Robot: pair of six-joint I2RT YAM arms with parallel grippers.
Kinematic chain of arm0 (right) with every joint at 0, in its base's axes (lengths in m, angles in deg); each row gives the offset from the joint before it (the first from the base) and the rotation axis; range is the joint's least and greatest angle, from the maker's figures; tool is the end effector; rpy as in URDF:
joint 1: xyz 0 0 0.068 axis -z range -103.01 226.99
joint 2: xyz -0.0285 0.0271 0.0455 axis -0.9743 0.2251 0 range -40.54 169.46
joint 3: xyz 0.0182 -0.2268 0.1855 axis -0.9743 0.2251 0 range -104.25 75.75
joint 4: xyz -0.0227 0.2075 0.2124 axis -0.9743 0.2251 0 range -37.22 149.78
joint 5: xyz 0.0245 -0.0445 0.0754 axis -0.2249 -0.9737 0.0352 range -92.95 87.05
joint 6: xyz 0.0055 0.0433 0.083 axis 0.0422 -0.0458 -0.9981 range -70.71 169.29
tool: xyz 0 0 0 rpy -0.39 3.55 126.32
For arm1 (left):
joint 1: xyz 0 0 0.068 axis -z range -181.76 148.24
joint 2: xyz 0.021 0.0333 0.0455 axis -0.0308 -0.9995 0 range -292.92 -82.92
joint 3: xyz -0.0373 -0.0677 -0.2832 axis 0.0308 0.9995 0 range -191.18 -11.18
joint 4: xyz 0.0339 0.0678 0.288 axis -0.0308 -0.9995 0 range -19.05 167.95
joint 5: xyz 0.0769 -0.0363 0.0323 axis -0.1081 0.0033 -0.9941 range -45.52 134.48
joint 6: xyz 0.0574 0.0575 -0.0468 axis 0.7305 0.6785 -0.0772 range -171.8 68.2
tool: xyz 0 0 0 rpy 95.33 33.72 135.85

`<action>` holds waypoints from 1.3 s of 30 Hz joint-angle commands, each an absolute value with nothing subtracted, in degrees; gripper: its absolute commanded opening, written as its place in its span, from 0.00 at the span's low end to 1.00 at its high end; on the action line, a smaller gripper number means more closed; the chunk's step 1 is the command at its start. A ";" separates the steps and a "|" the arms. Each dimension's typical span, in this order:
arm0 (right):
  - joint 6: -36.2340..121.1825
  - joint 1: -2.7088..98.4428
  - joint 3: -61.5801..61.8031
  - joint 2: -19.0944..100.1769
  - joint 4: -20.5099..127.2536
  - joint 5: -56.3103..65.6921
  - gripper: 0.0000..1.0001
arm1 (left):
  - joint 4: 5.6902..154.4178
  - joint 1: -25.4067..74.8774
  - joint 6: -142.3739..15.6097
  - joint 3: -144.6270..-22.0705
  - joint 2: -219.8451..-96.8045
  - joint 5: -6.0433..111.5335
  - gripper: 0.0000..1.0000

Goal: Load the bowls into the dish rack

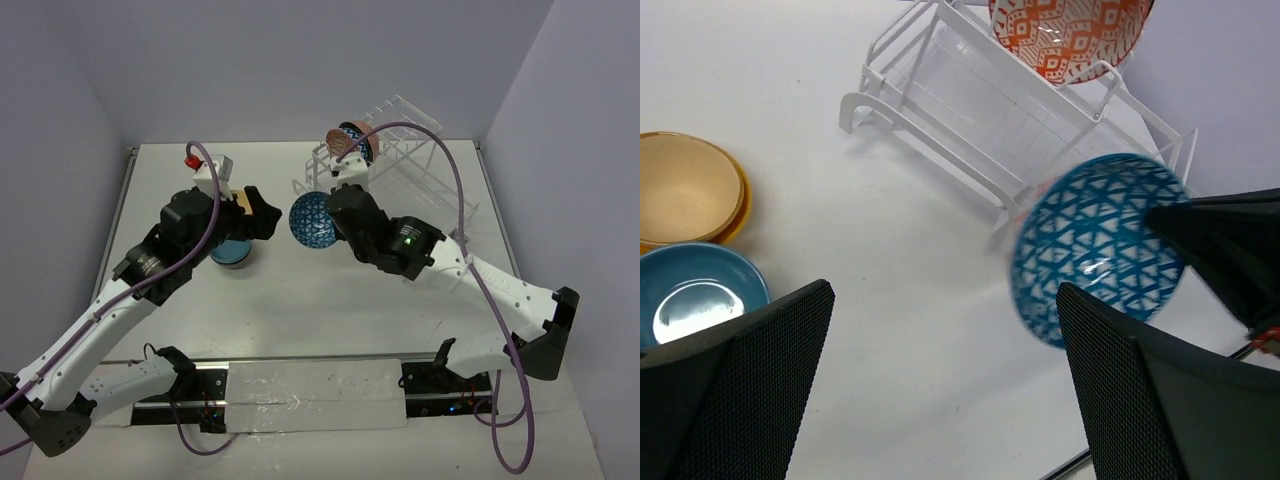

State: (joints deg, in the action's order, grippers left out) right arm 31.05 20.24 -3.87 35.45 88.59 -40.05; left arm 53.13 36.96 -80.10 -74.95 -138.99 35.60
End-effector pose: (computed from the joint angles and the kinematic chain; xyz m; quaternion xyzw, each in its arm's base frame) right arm 0.2344 0.2646 0.3928 -0.1285 0.8342 0.0579 0.5331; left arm 0.2299 -0.1676 0.4014 0.0271 0.8029 -0.2750 0.5282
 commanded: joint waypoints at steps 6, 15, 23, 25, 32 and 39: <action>53.19 24.17 -14.25 28.98 84.96 -60.49 0.00 | 54.05 20.32 -82.47 -74.11 -140.84 49.21 0.99; 89.65 35.75 -15.13 32.31 51.05 -67.90 0.00 | 53.78 10.19 -80.37 -67.80 -140.14 45.28 0.99; 104.30 42.27 -24.09 45.22 40.03 -60.36 0.00 | 54.93 8.87 -78.70 -63.74 -141.02 42.57 0.99; 105.01 43.42 -26.28 47.78 40.12 -59.29 0.00 | 55.10 8.87 -78.52 -63.04 -140.23 41.50 0.99; 104.24 46.23 -27.09 54.90 39.32 -51.92 0.00 | 55.63 8.87 -78.43 -62.07 -139.43 40.18 0.99; 103.43 46.76 -24.81 57.37 39.87 -46.81 0.00 | 55.10 8.87 -78.17 -62.51 -140.22 39.56 0.99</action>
State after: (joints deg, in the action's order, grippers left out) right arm 103.44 46.51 -24.22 58.20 45.82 -49.89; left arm 53.31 9.13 -79.42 -62.25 -140.41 40.78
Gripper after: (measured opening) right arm 0.037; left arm 0.991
